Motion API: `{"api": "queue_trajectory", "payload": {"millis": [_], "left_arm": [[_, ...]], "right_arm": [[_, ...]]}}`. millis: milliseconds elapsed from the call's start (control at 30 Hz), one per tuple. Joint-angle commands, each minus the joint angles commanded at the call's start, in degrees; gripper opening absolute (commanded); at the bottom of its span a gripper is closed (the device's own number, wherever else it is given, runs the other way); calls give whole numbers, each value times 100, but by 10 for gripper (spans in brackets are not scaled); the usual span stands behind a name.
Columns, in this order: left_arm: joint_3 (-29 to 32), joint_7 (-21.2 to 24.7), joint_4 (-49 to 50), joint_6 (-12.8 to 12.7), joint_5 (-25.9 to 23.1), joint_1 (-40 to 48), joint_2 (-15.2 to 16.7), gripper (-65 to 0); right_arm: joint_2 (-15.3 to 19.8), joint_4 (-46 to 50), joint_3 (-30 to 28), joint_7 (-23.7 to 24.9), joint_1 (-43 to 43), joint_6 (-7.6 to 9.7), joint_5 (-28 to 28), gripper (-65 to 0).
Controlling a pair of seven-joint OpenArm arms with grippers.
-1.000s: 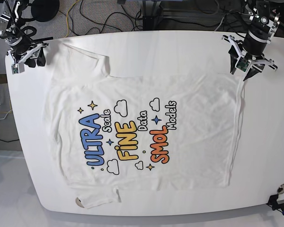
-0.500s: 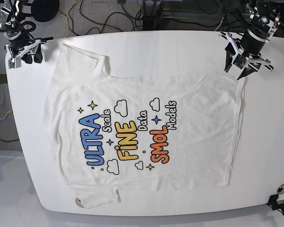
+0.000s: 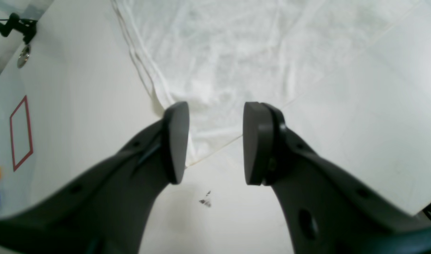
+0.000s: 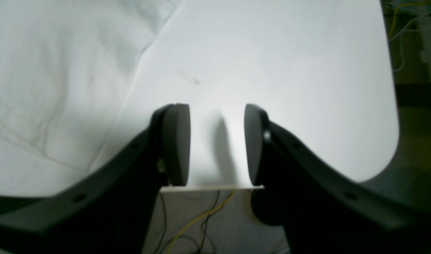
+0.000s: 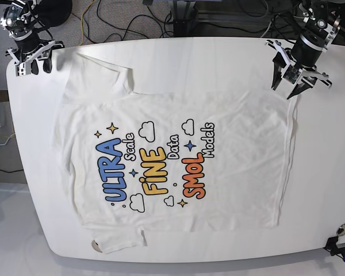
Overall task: Fold the T-shirt properly
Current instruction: 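Lower both open grippers onto the shirt's shoulder edges, then close both grippers on the shoulder fabric near the collar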
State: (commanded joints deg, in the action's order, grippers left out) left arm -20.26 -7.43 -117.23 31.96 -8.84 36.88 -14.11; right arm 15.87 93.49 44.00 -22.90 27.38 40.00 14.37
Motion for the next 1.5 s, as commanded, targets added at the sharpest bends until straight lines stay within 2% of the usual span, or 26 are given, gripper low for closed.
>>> {"api": "queue_trajectory", "payload": {"millis": [100, 267, 333, 467, 633, 733, 933, 1033, 1133, 1300, 1500], "left_arm": [[0, 0, 0, 0, 0, -9, 0, -415], [0, -9, 0, 0, 0, -18, 0, -415], [0, -9, 0, 0, 0, -18, 0, -415], [0, -9, 9, 0, -9, -18, 0, -415], [0, -9, 9, 0, -9, -18, 0, -415], [0, -9, 18, 0, -9, -26, 0, -415], [0, -9, 18, 0, -9, -26, 0, -415], [0, -9, 26, 0, -9, -26, 0, -415], [0, -9, 26, 0, -9, -35, 0, -415], [18, -9, 26, 0, -18, -44, 0, -415], [18, -9, 26, 0, -18, -44, 0, -415]], "right_arm": [[-185, -9, 440, -413, -308, 0, 9, -406], [-316, 0, 826, -1231, -756, 0, 9, -407], [-484, 18, 932, -1530, -905, 0, 9, -406], [-580, 18, 993, -2136, -1073, 0, 9, -409], [-686, 132, 958, -2549, -1064, 0, 440, -406], [-686, 132, 870, -2593, -1073, 0, 484, -406], [-695, 132, 141, -2593, -1143, 0, 501, -406], [-826, 132, -132, -2602, -1204, 0, 501, -406], [-835, 132, -229, -2611, -1204, 0, 545, -405], [-800, 132, -387, -2778, -1081, 0, 1160, -405], [-818, 211, -369, -2875, -879, 0, 1266, -407]]}}
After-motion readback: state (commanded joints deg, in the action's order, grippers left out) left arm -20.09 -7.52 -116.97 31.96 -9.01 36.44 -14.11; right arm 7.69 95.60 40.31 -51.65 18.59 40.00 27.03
